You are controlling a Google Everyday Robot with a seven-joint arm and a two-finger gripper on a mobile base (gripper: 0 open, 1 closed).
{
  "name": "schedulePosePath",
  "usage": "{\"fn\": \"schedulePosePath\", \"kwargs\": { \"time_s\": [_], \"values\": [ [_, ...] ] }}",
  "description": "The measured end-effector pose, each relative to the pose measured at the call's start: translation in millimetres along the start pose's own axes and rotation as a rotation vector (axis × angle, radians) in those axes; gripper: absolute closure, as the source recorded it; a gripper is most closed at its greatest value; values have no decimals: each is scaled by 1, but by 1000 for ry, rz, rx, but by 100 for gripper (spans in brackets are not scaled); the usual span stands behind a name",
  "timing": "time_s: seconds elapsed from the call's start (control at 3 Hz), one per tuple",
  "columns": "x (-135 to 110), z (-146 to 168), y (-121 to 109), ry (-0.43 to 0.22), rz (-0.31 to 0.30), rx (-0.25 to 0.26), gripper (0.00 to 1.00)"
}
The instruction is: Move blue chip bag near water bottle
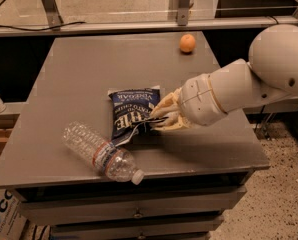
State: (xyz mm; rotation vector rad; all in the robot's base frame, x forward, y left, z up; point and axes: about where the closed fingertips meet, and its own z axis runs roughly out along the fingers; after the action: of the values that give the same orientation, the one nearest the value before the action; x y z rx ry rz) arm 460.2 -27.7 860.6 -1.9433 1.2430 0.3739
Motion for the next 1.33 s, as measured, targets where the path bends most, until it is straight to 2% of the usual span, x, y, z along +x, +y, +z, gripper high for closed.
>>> {"fn": "schedulePosePath", "kwargs": {
  "time_s": [0.33,1.33],
  "values": [
    [4,-1,-2,18,4,-4,82],
    [11,-3,-9,43,1,0,12]
  ]
}}
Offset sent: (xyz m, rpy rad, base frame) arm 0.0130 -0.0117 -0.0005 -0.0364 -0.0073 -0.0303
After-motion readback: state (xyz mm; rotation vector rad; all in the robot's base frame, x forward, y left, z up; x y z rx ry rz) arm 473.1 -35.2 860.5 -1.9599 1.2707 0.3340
